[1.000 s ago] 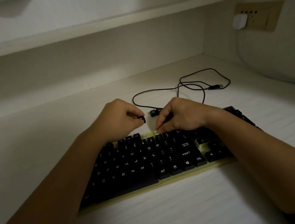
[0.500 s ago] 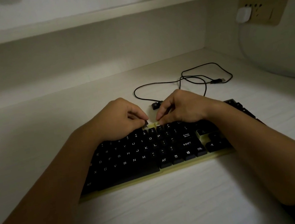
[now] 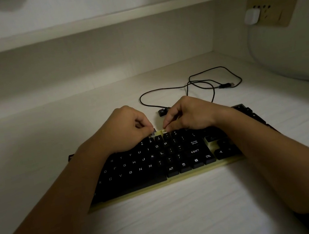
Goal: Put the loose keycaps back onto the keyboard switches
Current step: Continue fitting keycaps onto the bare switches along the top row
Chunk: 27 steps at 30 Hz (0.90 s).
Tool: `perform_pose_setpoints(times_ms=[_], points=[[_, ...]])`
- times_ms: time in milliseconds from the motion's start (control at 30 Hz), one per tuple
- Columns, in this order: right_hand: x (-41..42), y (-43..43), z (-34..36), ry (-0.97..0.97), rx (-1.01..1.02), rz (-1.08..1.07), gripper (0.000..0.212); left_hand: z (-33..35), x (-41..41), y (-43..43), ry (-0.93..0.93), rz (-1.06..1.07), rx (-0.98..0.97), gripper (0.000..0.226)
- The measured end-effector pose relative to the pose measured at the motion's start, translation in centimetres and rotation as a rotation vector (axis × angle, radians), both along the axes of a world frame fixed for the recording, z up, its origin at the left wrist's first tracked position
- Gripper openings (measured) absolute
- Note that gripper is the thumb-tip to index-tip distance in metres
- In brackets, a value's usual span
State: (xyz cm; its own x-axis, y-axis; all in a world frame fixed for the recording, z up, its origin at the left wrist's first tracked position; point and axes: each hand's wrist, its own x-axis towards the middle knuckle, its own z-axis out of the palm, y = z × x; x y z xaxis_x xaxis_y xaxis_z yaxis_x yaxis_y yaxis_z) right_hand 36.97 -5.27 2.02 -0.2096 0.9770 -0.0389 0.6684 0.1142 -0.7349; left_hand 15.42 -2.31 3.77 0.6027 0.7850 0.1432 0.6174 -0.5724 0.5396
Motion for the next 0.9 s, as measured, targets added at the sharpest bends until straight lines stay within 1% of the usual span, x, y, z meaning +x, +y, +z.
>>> perform_pose_setpoints(times_ms=[467,733,900], points=[[0.06,-0.06,-0.09,0.002,-0.009,-0.021,0.011,-0.37,-0.29,0.12,-0.107,0.037,-0.106,0.003],[0.07,-0.05,-0.06,-0.005,-0.015,-0.02,0.009,-0.32,-0.2,0.17,-0.096,0.049,-0.103,0.005],[0.01,-0.03,-0.04,-0.012,-0.014,-0.011,0.011,0.07,0.11,-0.04,-0.01,0.017,-0.05,0.012]])
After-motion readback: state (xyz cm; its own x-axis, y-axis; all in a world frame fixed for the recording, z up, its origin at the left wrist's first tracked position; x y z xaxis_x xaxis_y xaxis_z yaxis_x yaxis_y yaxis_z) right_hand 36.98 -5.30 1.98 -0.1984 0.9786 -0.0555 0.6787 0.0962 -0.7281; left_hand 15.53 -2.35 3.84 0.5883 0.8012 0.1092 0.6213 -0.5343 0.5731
